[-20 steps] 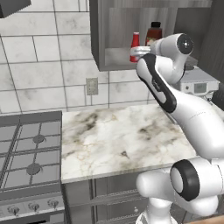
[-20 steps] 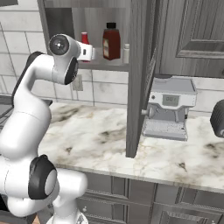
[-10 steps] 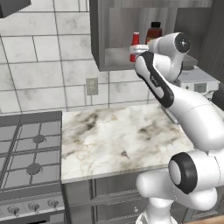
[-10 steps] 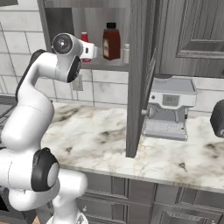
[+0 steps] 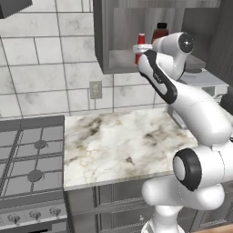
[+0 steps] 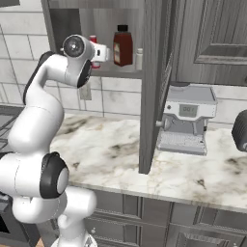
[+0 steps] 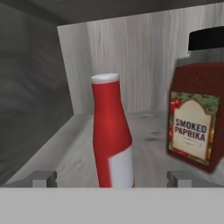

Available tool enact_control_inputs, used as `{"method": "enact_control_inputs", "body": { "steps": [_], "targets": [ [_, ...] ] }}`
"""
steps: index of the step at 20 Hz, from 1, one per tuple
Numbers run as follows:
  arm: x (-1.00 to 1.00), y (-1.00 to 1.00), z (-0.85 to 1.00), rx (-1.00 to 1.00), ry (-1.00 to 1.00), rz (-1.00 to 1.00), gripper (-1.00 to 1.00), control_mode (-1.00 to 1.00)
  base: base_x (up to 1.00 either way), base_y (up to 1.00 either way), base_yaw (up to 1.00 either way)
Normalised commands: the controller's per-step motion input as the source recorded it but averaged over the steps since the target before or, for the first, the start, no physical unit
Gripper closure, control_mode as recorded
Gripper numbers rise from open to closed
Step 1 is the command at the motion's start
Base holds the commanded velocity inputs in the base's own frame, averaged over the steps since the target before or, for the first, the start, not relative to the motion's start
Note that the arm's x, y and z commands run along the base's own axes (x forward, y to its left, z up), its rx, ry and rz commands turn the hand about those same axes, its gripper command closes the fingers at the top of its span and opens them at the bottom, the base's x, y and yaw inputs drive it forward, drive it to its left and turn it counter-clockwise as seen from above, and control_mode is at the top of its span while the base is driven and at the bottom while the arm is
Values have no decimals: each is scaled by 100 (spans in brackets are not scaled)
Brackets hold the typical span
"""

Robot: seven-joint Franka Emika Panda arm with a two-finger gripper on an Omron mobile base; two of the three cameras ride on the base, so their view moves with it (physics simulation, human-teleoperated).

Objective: Collect the paprika, ketchup, and shaker from the cabinet and place them next to the stove.

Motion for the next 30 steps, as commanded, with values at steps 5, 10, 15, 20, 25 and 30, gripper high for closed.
{"method": "enact_control_inputs", "body": {
  "steps": [5,10,15,20,25,30],
  "targets": [
    [23,-4,0,0,0,0,-100,-100,0,0,0],
    [19,0,0,-1,0,0,-100,-100,0,0,0],
    [24,1,0,0,0,0,-100,-100,0,0,0],
    [20,6,-1,-1,0,1,-100,-100,0,0,0],
    [3,17,-2,-7,0,4,-100,-100,0,0,0],
    [0,2,0,-3,0,2,-100,-100,0,0,0]
  ]
}}
